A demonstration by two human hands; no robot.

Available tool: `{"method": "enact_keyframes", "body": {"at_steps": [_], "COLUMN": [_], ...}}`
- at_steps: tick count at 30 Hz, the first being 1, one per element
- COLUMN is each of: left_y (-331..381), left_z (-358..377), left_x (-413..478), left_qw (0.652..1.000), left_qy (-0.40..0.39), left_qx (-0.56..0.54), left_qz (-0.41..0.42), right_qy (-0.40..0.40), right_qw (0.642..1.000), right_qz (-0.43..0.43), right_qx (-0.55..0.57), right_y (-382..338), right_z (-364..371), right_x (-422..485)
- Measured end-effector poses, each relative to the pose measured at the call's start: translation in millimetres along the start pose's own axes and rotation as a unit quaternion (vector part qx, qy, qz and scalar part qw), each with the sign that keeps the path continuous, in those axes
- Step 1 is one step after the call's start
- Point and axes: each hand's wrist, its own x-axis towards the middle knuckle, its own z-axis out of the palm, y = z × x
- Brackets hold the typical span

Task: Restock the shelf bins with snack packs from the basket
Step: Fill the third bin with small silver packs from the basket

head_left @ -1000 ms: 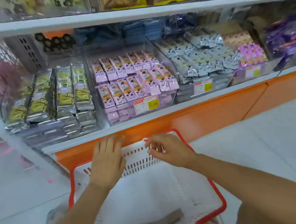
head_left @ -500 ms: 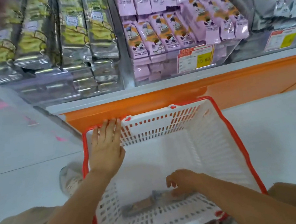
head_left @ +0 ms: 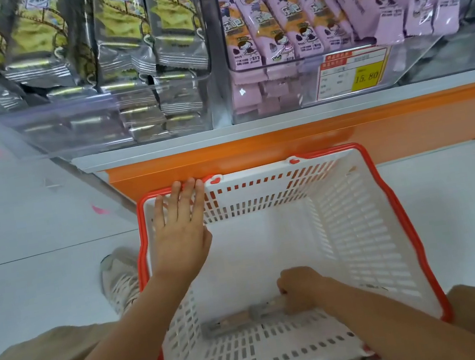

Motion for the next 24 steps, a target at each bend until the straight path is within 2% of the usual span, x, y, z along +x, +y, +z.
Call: {"method": "enact_keyframes", "body": {"at_steps": [2, 4, 7, 10, 12, 15, 18, 21, 22, 24], "left_y": [1.1, 3.9, 14.7, 35.0, 50.8, 72.8, 93.4, 109.4, 114.3, 123.0], "left_z": [-2.5, -6.9, -16.7, -27.9, -42.0, -67.5, -99.3, -126.7, -135.8, -155.2], "left_x": [0.1, 0.2, 2.2, 5.0, 6.1, 9.9, 13.7, 18.5, 20.4, 24.5], "left_qw": [1.000, 1.000, 0.997, 0.979, 0.955, 0.929, 0.897, 0.830, 0.806, 0.770], "left_qy": [0.000, 0.003, 0.006, -0.026, -0.056, -0.071, -0.076, -0.099, -0.092, -0.076], "left_qx": [-0.009, -0.025, -0.073, -0.184, -0.259, -0.332, -0.423, -0.547, -0.584, -0.633], "left_qz": [0.000, 0.001, 0.021, 0.090, 0.134, 0.148, 0.106, 0.051, 0.036, 0.012], "right_qy": [0.037, 0.107, 0.213, 0.297, 0.351, 0.424, 0.481, 0.522, 0.528, 0.527], "right_qw": [0.998, 0.989, 0.959, 0.918, 0.885, 0.836, 0.775, 0.706, 0.701, 0.715], "right_qz": [0.000, -0.005, -0.029, -0.061, -0.090, -0.132, -0.168, -0.204, -0.207, -0.206], "right_qx": [0.048, 0.101, 0.182, 0.256, 0.291, 0.321, 0.374, 0.434, 0.432, 0.410], "right_y": [4.4, 12.0, 22.5, 26.8, 28.5, 28.8, 28.2, 30.5, 32.6, 36.6], "right_z": [-13.8, -30.8, -59.9, -90.6, -108.0, -130.2, -147.3, -153.6, -152.5, -146.6], "right_x": [-8.5, -20.5, -48.4, -85.6, -112.1, -151.2, -185.0, -213.3, -220.5, -233.3]}}
